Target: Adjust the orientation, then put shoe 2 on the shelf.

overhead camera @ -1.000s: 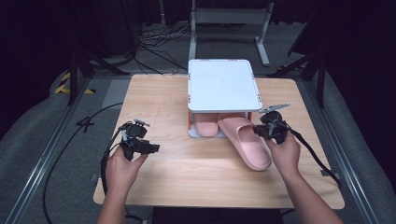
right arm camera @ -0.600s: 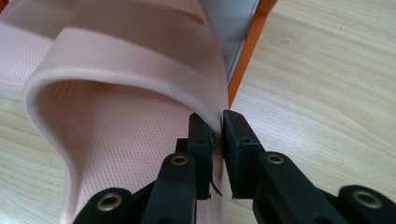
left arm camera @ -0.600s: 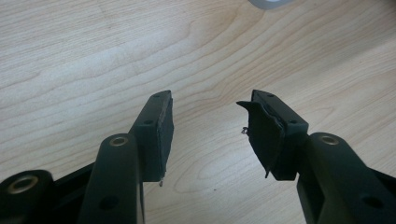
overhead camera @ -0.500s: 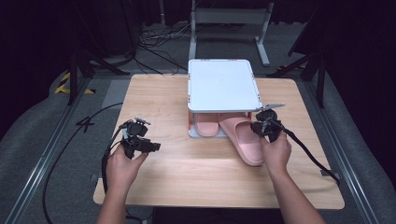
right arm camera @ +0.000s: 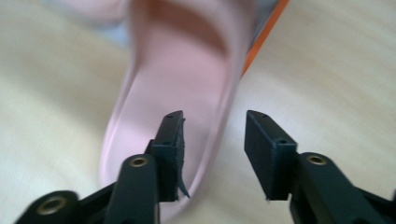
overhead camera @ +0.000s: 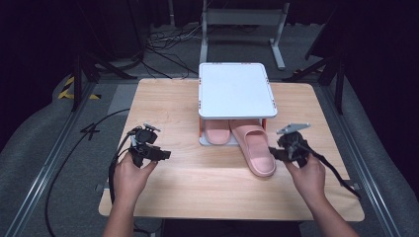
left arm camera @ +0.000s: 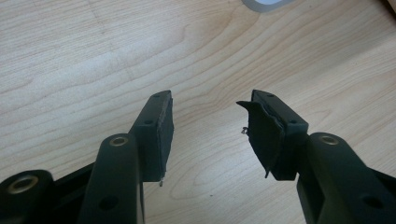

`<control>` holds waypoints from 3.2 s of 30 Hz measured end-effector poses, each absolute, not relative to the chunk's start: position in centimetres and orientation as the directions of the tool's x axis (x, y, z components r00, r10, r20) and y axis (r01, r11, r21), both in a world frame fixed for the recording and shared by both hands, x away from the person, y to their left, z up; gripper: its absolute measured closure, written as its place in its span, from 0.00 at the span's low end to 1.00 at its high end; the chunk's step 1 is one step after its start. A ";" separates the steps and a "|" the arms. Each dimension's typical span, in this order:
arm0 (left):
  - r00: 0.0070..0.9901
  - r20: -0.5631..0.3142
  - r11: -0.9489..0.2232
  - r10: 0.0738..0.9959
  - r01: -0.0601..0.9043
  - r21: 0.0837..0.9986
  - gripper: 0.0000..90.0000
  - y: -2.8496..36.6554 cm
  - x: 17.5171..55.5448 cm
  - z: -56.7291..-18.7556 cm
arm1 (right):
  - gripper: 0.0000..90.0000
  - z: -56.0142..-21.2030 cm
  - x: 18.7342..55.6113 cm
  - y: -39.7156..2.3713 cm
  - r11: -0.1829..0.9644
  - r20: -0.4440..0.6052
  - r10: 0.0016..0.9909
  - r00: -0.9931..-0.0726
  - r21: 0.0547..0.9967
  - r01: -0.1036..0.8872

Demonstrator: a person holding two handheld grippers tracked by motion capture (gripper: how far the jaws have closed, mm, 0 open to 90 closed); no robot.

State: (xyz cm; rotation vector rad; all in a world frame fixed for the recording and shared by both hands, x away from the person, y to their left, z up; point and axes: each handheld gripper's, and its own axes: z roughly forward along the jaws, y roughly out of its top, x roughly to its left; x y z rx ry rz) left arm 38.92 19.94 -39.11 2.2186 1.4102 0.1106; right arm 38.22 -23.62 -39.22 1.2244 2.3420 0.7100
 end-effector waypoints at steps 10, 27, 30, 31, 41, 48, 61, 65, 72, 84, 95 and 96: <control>0.468 -0.192 -0.350 0.862 0.826 0.442 0.56 19.1 39.1 -39.4 | 0.91 -44.2 33.3 -23.4 0.652 -0.075 0.726 -0.683 0.389 0.651; 0.463 -0.196 -0.344 0.865 0.830 0.440 0.56 19.0 39.6 -39.5 | 0.94 -43.7 36.6 -20.8 0.640 -0.018 0.681 -0.732 0.501 0.583; 0.468 -0.197 -0.348 0.862 0.827 0.441 0.56 18.9 39.7 -39.6 | 0.95 -43.7 37.7 -19.8 0.645 -0.031 0.679 -0.733 0.502 0.576; 0.467 -0.197 -0.349 0.862 0.828 0.439 0.56 18.9 39.7 -39.6 | 0.95 -43.7 38.3 -19.5 0.646 -0.031 0.682 -0.731 0.496 0.581; 0.448 -0.208 -0.328 0.870 0.839 0.434 0.56 19.9 39.2 -39.8 | 0.96 -44.0 42.0 -18.2 0.618 -0.005 0.690 -0.724 0.525 0.586; 0.432 -0.202 -0.315 0.879 0.844 0.435 0.56 20.5 38.8 -39.9 | 0.97 -44.5 43.8 -17.9 0.581 0.018 0.707 -0.707 0.556 0.595; 0.438 -0.207 -0.318 0.875 0.842 0.437 0.56 20.2 39.0 -39.9 | 0.93 -44.5 44.2 -17.8 0.593 0.004 0.697 -0.717 0.558 0.580; 0.440 -0.202 -0.322 0.875 0.839 0.438 0.56 20.3 38.9 -39.7 | 0.81 -42.4 42.6 -18.7 0.602 -0.044 0.692 -0.720 0.586 0.543; 0.441 -0.193 -0.321 0.876 0.834 0.448 0.56 20.4 38.6 -39.3 | 0.50 -37.8 40.1 -22.0 0.592 -0.124 0.710 -0.693 0.639 0.492; 0.439 -0.179 -0.322 0.880 0.830 0.455 0.55 21.5 38.0 -39.8 | 0.43 -35.4 37.7 -30.7 0.478 -0.090 0.805 -0.586 0.683 0.552; 0.444 -0.171 -0.329 0.879 0.827 0.456 0.53 21.5 38.2 -40.5 | 0.40 -38.6 36.5 -37.7 0.410 -0.064 0.864 -0.500 0.666 0.623; 0.451 -0.159 -0.337 0.878 0.820 0.462 0.52 21.6 38.1 -40.5 | 0.39 -39.2 36.6 -38.1 0.418 -0.074 0.864 -0.499 0.660 0.625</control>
